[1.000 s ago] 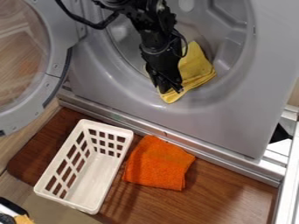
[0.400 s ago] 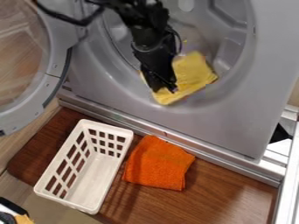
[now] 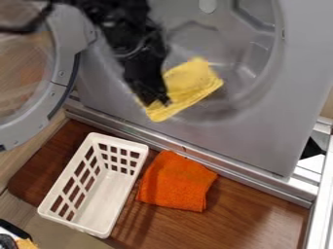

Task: Place the yellow towel in the white basket

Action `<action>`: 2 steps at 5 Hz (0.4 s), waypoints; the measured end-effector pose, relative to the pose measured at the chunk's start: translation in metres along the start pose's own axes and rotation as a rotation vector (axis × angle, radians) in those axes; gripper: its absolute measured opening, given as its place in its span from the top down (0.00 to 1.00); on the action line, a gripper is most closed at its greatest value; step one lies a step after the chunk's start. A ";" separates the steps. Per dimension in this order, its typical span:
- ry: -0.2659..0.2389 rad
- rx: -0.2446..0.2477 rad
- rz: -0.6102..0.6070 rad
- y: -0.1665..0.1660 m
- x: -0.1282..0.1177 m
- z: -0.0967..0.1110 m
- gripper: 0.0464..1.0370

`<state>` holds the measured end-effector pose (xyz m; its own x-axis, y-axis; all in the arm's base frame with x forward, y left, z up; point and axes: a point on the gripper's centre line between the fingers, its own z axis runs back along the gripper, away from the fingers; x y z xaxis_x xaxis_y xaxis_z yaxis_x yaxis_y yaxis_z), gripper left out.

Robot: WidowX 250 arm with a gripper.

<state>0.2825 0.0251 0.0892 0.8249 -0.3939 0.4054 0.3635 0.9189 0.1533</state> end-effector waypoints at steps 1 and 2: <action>0.024 -0.025 0.022 -0.008 -0.037 0.000 0.97; 0.044 -0.027 0.033 -0.016 -0.064 -0.006 0.97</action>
<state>0.2263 0.0354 0.0558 0.8548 -0.3645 0.3693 0.3468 0.9307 0.1159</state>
